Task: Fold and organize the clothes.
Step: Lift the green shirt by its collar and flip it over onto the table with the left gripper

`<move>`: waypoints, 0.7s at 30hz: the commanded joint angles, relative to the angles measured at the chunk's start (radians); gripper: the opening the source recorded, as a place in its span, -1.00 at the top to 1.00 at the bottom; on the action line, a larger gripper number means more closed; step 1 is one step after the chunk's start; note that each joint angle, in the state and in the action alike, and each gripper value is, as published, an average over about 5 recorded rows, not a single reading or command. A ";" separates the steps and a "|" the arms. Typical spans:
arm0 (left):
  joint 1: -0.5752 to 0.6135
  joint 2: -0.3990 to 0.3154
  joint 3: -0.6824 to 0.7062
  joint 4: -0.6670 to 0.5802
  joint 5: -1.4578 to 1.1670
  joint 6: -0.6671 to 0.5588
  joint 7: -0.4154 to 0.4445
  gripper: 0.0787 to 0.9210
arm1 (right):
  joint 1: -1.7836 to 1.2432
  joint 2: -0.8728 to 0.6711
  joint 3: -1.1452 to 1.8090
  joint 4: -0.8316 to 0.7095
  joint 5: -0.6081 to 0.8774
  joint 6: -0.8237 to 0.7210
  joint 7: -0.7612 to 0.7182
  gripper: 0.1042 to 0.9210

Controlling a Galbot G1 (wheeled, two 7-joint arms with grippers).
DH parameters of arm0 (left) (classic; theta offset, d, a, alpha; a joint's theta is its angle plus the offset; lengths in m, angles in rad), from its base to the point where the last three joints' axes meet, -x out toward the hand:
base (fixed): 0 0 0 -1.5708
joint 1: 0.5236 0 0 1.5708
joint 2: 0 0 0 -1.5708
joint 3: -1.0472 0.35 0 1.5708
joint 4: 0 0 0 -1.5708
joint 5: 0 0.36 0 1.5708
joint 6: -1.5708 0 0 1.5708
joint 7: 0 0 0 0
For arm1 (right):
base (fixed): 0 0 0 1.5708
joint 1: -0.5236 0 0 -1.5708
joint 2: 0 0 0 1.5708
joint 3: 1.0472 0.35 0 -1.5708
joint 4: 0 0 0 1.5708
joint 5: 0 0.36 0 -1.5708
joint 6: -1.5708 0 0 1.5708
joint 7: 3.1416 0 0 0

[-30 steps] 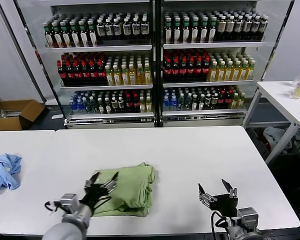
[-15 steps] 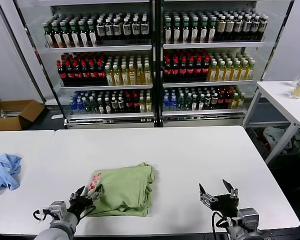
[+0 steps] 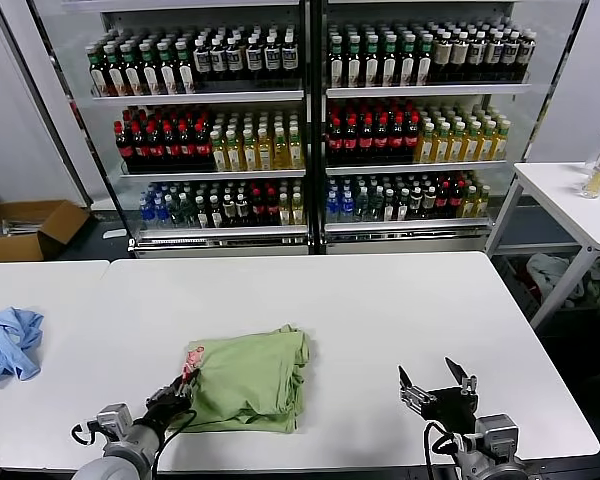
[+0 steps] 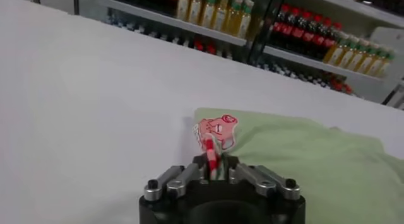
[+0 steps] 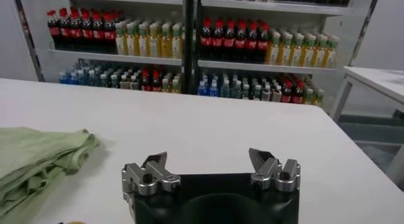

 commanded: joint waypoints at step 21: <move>-0.006 0.147 -0.079 -0.349 -0.294 0.138 -0.119 0.96 | 0.059 -0.027 -0.002 -0.005 0.033 0.000 -0.003 -0.76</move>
